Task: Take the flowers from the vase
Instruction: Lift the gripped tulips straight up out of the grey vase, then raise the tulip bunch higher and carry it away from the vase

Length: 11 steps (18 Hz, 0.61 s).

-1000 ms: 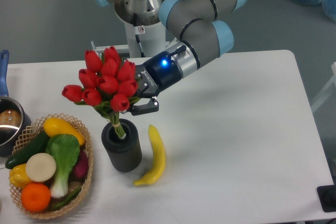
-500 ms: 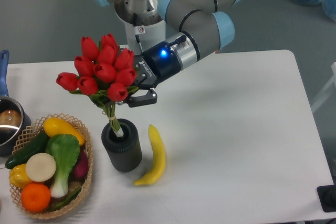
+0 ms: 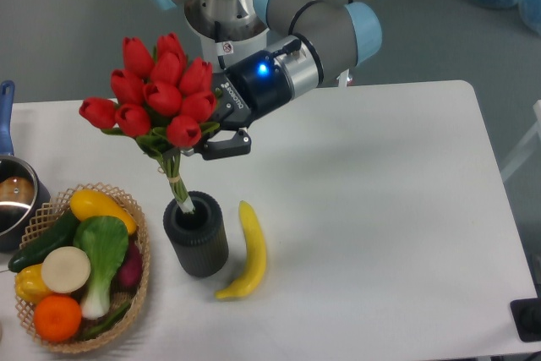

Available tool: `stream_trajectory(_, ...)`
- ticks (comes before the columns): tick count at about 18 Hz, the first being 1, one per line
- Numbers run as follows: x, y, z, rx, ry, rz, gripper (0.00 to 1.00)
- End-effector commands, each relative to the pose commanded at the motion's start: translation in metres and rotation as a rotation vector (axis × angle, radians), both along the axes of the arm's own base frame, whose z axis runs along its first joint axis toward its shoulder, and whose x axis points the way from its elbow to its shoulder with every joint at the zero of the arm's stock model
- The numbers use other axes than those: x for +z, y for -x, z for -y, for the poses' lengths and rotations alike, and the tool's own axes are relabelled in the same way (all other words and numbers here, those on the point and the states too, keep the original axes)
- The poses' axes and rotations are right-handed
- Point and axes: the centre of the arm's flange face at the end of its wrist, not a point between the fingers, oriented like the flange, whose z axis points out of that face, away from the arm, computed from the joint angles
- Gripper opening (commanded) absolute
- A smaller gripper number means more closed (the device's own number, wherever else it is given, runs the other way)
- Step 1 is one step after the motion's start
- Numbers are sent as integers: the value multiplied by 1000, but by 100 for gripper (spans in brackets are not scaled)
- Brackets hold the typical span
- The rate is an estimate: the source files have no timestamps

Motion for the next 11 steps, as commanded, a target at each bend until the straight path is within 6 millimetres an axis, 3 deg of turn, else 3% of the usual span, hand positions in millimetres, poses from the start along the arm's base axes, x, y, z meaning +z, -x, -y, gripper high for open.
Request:
stream_trajectory(7, 1, 8, 6, 18, 6, 10, 45)
stream_trajectory(11, 2, 42, 31, 95, 18, 6, 45)
